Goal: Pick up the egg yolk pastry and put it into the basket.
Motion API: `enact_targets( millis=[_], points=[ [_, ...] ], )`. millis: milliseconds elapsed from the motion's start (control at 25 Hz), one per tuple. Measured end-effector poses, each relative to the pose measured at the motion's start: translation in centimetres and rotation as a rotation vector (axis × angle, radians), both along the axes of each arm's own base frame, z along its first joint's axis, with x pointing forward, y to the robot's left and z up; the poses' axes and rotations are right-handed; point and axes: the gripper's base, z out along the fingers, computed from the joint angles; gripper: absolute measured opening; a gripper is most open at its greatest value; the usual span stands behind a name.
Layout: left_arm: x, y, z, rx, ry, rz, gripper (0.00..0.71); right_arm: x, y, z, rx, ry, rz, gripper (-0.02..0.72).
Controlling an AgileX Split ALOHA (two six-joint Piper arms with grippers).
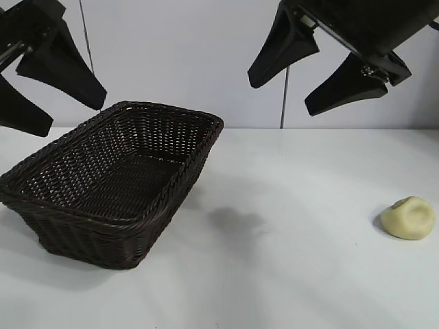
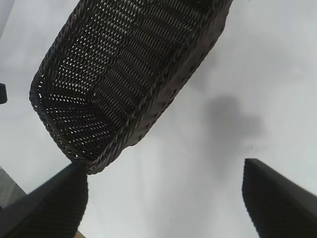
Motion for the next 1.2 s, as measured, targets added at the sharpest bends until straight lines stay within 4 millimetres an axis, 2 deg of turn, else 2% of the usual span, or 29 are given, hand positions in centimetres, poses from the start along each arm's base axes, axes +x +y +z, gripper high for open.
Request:
enact_targets(
  millis=[960,1200],
  points=[
    [0.02,0.0,0.01,-0.001,-0.001,0.002,0.56,-0.08,0.01,-0.03,-0.002,0.007,0.006,0.61],
    [0.26,-0.14,0.26,-0.068,0.027,0.083,0.56,-0.08,0.01,-0.03,-0.002,0.007,0.006,0.61]
  ],
)
